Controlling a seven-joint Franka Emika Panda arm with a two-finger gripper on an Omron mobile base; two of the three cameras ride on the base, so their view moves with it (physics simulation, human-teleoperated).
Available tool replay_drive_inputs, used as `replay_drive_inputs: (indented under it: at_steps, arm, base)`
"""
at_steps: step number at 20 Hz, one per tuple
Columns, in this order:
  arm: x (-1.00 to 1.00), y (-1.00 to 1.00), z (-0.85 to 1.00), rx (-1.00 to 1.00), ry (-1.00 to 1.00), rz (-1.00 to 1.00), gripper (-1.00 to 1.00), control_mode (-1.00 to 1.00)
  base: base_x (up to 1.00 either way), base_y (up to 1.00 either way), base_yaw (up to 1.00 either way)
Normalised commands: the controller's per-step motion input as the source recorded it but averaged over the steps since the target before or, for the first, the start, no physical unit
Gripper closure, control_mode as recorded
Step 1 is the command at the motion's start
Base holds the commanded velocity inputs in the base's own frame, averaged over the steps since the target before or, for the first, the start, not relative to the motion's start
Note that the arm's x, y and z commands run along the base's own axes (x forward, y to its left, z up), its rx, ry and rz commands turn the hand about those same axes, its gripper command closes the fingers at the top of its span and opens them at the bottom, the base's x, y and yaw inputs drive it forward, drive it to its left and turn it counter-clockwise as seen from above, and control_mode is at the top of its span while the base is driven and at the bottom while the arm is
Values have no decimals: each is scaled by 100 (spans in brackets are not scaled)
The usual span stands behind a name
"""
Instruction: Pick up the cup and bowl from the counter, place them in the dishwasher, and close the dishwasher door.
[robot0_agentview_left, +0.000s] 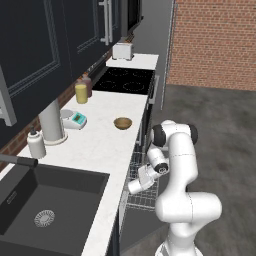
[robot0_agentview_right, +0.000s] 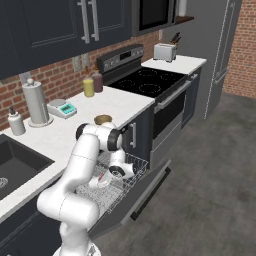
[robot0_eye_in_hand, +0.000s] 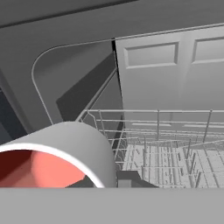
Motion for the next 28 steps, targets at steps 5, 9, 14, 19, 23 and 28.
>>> replay_drive_inputs:
  at_steps: [5,9,14,19,23,28]
  arm:
    - [0,0,0,0,0,0,-100,-100]
    - [0,0,0,0,0,0,-100,-100]
    - [0,0,14,-4,0,0,-100,-100]
    - [0,-2,30,-18,4,0,-100,-100]
    - [0,-3,14,-31,5,0,-100,-100]
    - [-1,-4,0,-36,0,0,-100,-100]
  base:
    - [0,0,0]
    - [0,0,0]
    - [0,0,0]
    - [0,0,0]
    - [0,0,0]
    - [0,0,0]
